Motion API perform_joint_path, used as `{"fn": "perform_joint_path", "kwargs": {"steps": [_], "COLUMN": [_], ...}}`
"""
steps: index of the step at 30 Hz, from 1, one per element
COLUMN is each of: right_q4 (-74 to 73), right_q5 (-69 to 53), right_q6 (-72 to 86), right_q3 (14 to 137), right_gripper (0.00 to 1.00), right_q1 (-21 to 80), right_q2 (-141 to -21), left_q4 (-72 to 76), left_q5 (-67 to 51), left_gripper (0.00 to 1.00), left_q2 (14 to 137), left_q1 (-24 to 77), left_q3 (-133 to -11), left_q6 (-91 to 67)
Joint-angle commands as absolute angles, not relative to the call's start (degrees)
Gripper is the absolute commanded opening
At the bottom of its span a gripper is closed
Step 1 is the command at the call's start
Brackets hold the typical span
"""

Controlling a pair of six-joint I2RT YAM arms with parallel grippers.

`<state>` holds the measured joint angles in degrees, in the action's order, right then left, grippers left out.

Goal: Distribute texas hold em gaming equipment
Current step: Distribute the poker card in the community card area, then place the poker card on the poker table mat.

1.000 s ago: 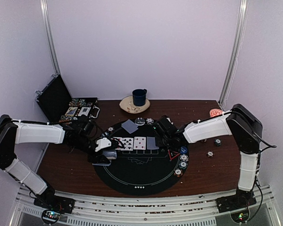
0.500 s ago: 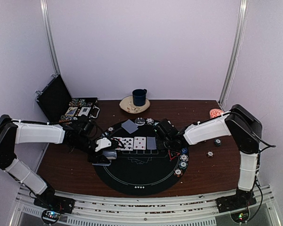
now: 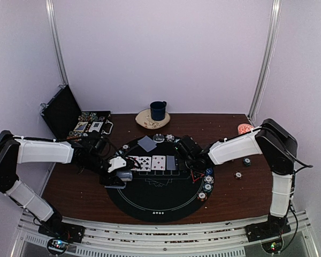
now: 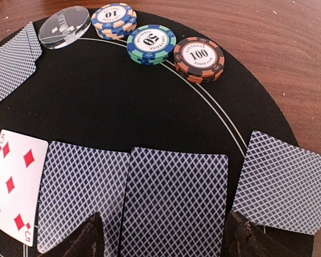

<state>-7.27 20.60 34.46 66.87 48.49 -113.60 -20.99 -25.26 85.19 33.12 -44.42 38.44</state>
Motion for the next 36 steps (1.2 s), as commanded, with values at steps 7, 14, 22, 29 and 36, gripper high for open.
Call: {"fn": "perform_joint_path", "kwargs": {"steps": [7, 14, 22, 29, 36], "right_q4": [-14.5, -19.8, -23.5, -25.8, -22.6], "right_q5": [24.5, 23.1, 22.5, 22.6, 22.1], "right_q6": [32.4, 31.8, 30.8, 29.8, 28.8], "right_q3": [68.9, 68.4, 66.0, 65.1, 61.9], "right_gripper": [1.00, 1.00, 1.00, 1.00, 1.00], "right_q1": [48.6, 48.6, 48.5, 48.5, 48.6], "right_q2": [-104.2, -97.6, -89.6, -88.5, -87.3], "left_q4": [-18.7, -18.8, -20.2, -21.2, -21.6], "left_q5": [-24.8, -24.0, -21.0, -17.7, -17.8], "left_gripper": [0.39, 0.39, 0.39, 0.39, 0.37], "left_q2": [85.0, 85.5, 87.6, 91.8, 94.6], "left_q1": [32.6, 30.6, 26.7, 16.4, 8.9], "left_q3": [-46.1, -47.0, -51.2, -53.8, -53.4], "left_q6": [37.3, 37.4, 35.8, 35.9, 36.6]}}
